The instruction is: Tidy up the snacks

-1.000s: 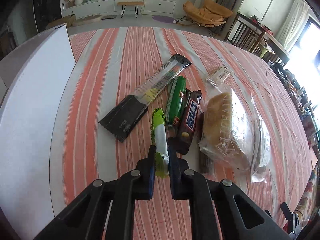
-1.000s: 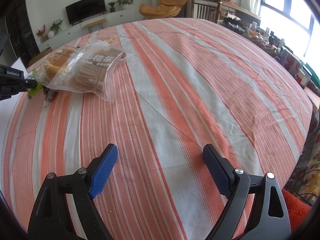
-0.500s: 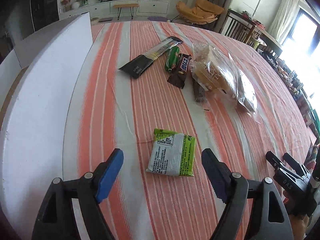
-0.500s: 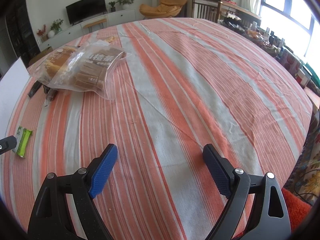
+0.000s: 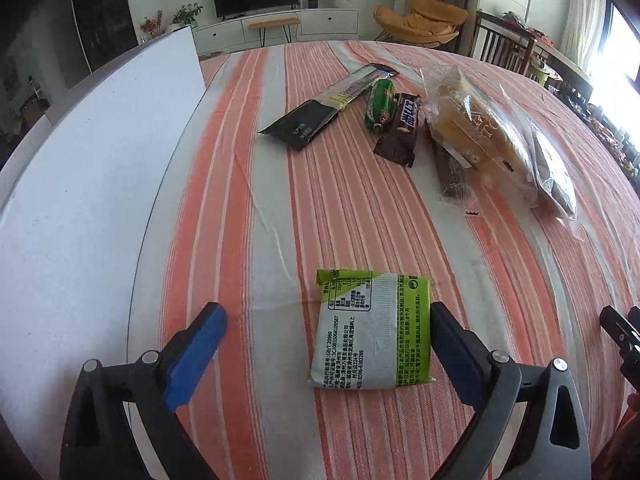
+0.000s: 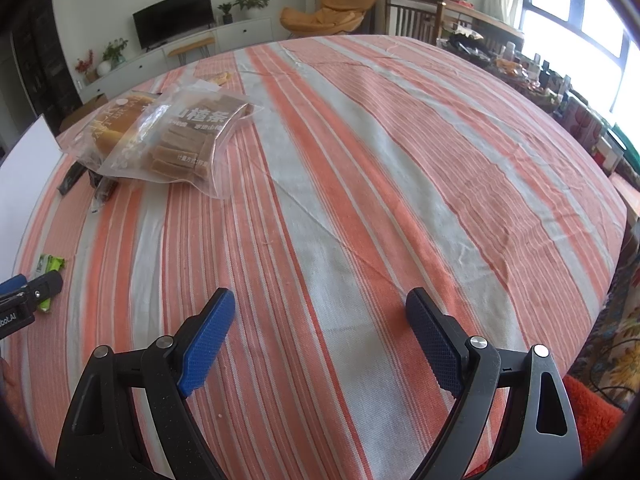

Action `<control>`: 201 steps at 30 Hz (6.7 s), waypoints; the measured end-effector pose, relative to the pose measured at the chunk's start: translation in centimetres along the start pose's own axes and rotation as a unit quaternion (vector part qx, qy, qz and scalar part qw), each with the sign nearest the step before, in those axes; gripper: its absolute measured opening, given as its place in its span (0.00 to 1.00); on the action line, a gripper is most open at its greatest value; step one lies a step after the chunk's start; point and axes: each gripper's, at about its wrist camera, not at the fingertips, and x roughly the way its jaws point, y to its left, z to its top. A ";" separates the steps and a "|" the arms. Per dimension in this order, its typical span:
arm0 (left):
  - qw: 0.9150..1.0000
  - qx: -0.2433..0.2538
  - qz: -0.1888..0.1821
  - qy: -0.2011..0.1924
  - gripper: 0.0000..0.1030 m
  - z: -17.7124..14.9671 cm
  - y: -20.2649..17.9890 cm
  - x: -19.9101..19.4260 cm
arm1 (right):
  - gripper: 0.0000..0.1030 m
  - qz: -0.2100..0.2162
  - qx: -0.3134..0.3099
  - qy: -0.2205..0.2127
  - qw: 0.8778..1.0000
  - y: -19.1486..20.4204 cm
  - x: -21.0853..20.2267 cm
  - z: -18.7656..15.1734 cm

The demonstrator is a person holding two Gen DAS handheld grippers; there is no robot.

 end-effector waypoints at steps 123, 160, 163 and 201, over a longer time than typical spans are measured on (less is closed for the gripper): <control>0.987 -0.022 -0.162 0.002 0.47 -2.1 1.1 -7.5 | 0.56 0.342 0.152 0.127 0.918 -4.0 0.3 1.7; 0.966 -0.152 0.064 -0.198 0.88 -4.1 24.1 -18.5 | 0.81 0.232 -0.187 0.015 0.955 18.2 -3.8 2.0; 0.984 -0.102 0.030 -0.142 0.88 -2.7 20.6 -15.6 | 0.81 0.096 -0.171 -0.017 0.980 11.4 -0.7 0.8; 0.988 0.049 -0.114 -0.095 1.00 -1.4 -6.6 -14.0 | 0.87 -0.007 -0.014 -0.017 1.000 0.2 0.9 0.9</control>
